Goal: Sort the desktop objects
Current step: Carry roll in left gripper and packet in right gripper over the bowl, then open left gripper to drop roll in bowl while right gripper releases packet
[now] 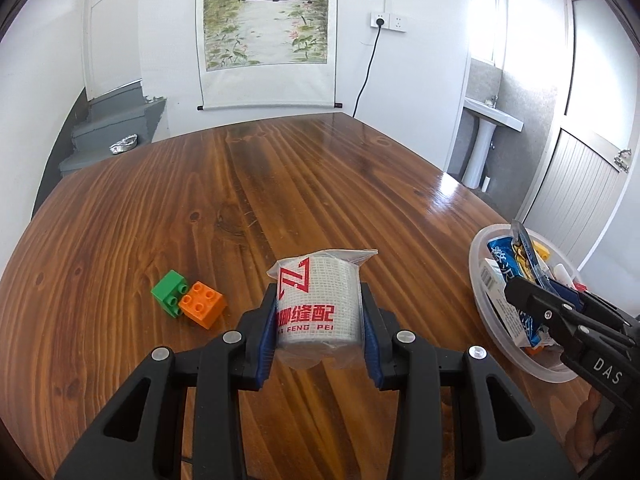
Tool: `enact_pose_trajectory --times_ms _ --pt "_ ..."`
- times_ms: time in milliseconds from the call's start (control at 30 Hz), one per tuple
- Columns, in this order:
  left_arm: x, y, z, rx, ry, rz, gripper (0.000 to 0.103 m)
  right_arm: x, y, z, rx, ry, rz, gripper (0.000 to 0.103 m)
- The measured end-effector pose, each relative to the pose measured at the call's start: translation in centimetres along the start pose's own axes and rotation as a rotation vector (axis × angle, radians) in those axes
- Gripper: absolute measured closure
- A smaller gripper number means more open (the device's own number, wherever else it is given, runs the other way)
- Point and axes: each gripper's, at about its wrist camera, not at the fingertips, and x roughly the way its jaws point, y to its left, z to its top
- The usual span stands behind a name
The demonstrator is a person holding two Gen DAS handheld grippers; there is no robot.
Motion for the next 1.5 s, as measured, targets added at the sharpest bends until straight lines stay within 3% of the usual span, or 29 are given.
enact_pose_trajectory --times_ms 367,933,1500 --pt "0.0 -4.4 0.2 0.034 0.012 -0.065 0.064 -3.8 -6.1 -0.4 0.103 -0.065 -0.092 0.060" --pt "0.7 -9.6 0.8 0.084 0.053 -0.166 0.064 -4.1 -9.8 -1.1 0.114 -0.072 -0.168 0.060" --pt "2.7 -14.3 2.2 0.137 0.081 -0.263 0.063 -4.2 -9.5 -2.9 0.051 -0.004 -0.047 0.059"
